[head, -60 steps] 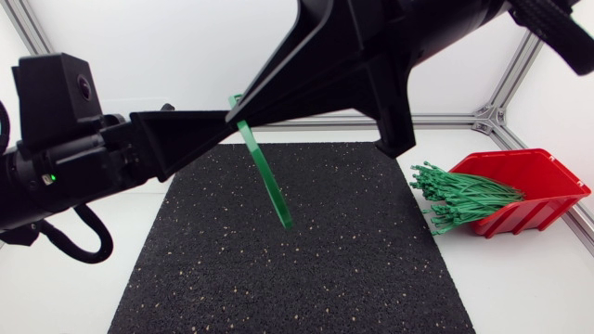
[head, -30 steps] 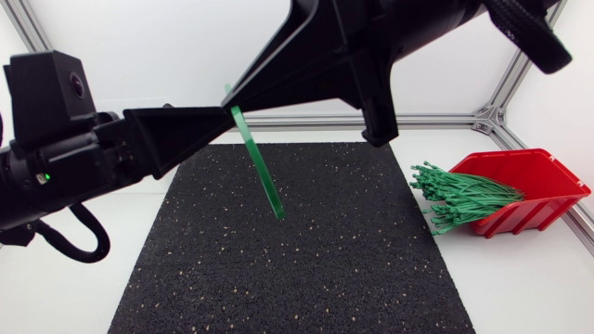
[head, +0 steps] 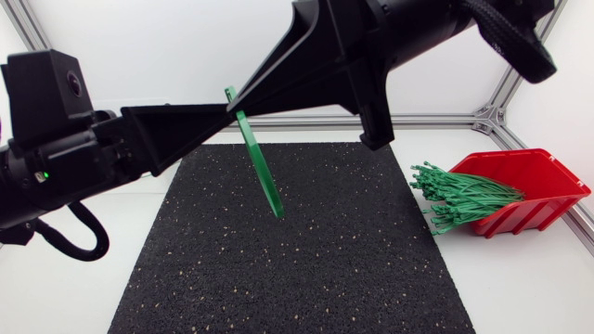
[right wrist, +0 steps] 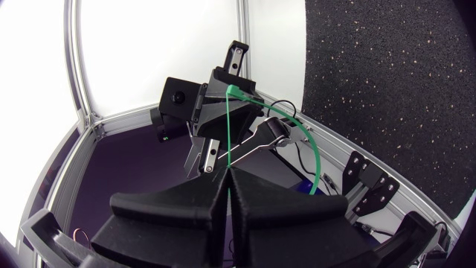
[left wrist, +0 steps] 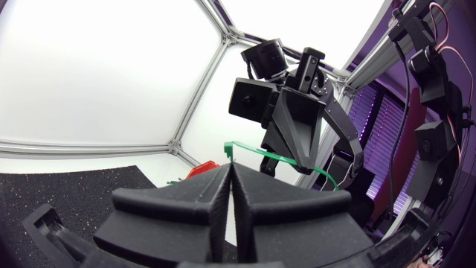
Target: Take a green cable tie from the red box, thread the tail through the head to close it, then place it in the transparent bin on the left.
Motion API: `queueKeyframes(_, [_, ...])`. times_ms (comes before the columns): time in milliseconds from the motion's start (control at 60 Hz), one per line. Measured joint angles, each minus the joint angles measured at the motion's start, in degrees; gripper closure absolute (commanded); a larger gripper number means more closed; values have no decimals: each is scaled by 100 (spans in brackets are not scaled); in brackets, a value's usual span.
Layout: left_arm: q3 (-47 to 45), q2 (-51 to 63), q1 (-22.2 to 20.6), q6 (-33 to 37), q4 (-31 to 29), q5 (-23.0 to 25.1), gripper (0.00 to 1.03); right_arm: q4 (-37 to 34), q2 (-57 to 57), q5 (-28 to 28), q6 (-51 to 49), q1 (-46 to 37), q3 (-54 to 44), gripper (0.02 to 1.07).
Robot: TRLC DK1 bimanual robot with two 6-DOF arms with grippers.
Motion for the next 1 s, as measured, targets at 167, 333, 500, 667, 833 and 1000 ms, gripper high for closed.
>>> queueKeyframes(167, [0,0,59,0,0,0,100,39,-7,0,0,0,-44,101])
queueKeyframes(333, [0,0,59,0,0,-2,100,85,-7,0,2,0,-74,101])
queueKeyframes(500, [0,0,57,0,0,-2,100,103,-28,0,20,0,-74,101])
queueKeyframes(667, [0,0,57,0,2,-2,100,144,-50,2,20,2,-96,101])
queueKeyframes(833, [2,7,57,0,9,-2,100,168,-61,2,20,7,-149,101])
queueKeyframes(1000, [2,44,20,0,44,-7,100,249,-61,2,20,7,-149,101])
